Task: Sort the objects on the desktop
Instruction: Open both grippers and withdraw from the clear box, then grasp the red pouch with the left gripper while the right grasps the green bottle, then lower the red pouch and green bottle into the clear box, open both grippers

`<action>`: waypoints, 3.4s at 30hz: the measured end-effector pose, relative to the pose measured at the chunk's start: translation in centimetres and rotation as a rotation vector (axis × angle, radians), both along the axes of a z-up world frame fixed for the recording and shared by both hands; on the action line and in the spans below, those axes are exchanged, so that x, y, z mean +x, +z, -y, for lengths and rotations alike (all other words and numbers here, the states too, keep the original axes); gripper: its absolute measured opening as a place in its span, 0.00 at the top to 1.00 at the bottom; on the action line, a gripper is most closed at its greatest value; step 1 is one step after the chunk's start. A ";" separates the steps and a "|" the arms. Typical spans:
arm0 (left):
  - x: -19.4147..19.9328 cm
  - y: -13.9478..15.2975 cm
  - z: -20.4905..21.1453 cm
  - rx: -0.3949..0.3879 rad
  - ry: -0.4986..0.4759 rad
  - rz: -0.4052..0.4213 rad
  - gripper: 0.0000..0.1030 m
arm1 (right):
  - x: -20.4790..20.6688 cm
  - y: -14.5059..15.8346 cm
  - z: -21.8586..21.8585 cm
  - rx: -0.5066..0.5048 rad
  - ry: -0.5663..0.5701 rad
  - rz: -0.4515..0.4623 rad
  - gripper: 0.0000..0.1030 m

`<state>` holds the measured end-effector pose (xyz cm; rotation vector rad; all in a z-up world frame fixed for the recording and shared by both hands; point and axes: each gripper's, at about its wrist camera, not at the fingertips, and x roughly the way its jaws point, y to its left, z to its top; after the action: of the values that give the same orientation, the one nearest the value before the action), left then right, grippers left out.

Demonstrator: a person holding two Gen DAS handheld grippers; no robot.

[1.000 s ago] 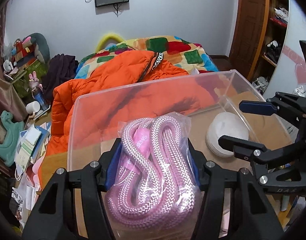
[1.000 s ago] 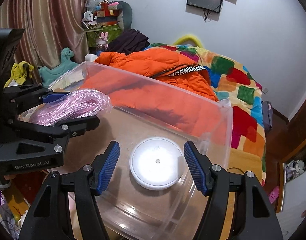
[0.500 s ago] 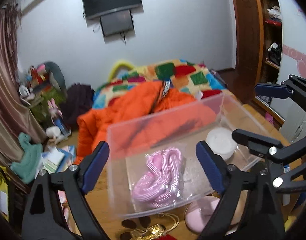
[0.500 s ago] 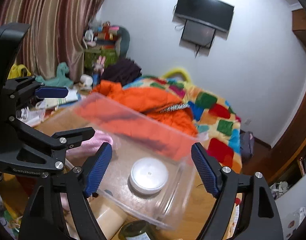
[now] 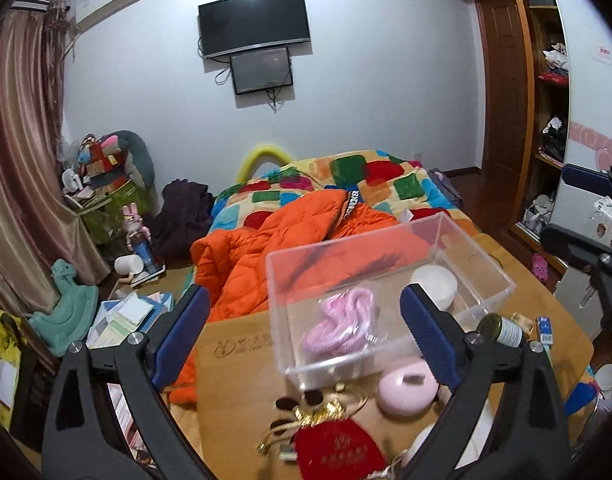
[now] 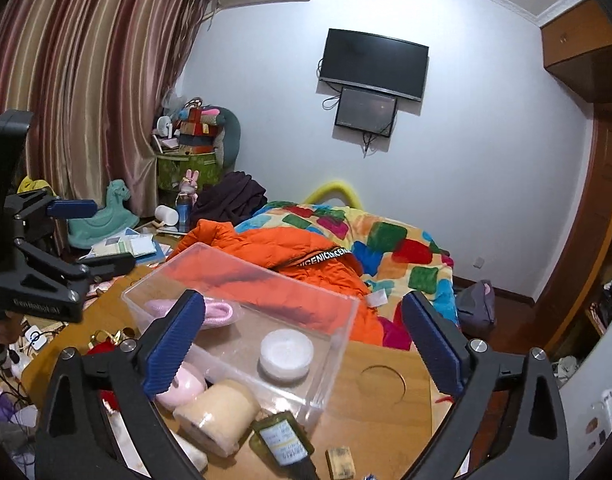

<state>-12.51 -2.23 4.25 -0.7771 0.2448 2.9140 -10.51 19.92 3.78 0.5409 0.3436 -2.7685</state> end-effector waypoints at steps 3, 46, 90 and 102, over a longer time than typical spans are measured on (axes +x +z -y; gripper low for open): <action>1.0 -0.7 0.8 0.010 0.019 0.010 0.06 | 0.5 -0.7 -0.7 -0.043 -0.025 0.024 0.05; -0.2 -13.2 0.3 0.038 -0.120 0.318 0.67 | -3.2 -14.3 -1.8 0.188 0.097 0.380 0.54; -2.0 -1.1 2.5 0.259 -0.081 0.033 0.74 | -5.3 -2.5 -1.0 -0.046 0.130 0.210 0.63; -6.3 -3.3 0.7 0.147 -0.037 0.069 0.73 | -9.3 -5.6 2.0 -0.034 0.184 0.312 0.63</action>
<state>-18.83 -2.89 0.98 -0.8375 0.0380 2.8253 -19.80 17.92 -1.86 0.8716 0.2582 -2.4596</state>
